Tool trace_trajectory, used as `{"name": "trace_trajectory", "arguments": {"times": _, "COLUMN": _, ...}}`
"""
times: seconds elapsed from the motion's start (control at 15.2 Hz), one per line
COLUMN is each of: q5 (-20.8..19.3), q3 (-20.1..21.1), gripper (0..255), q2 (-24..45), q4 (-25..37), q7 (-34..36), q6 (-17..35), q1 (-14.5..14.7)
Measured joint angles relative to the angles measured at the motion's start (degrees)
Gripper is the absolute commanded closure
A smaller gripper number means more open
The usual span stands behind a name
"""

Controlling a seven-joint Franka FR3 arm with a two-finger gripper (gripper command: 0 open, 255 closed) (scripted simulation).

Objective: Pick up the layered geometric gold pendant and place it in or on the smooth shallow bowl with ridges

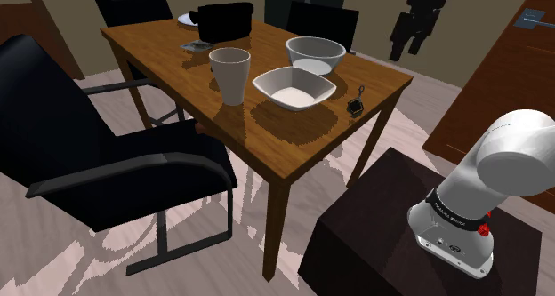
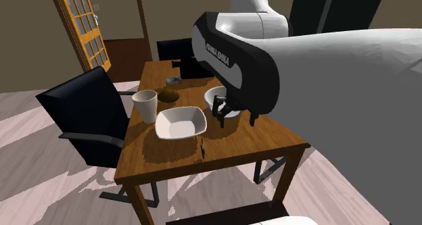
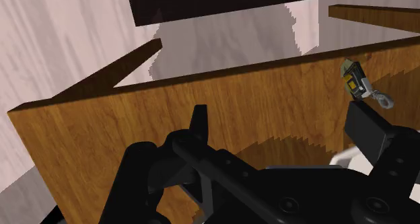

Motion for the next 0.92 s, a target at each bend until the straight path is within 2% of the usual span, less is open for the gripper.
{"name": "trace_trajectory", "arguments": {"times": 0.2, "q5": 0.93, "q3": 1.35, "gripper": 0, "q2": 2.86, "q4": 1.06, "q7": 1.1, "q6": -0.52, "q1": 0.8}}
{"name": "trace_trajectory", "arguments": {"times": 0.73, "q5": 5.59, "q3": 7.9, "gripper": 0, "q2": 23.15, "q4": 12.16, "q7": 6.56, "q6": -5.92, "q1": 4.96}}
{"name": "trace_trajectory", "arguments": {"times": 0.92, "q5": 5.98, "q3": 8.41, "gripper": 0, "q2": 24.67, "q4": 10.92, "q7": 6.82, "q6": -4.83, "q1": 5.33}}
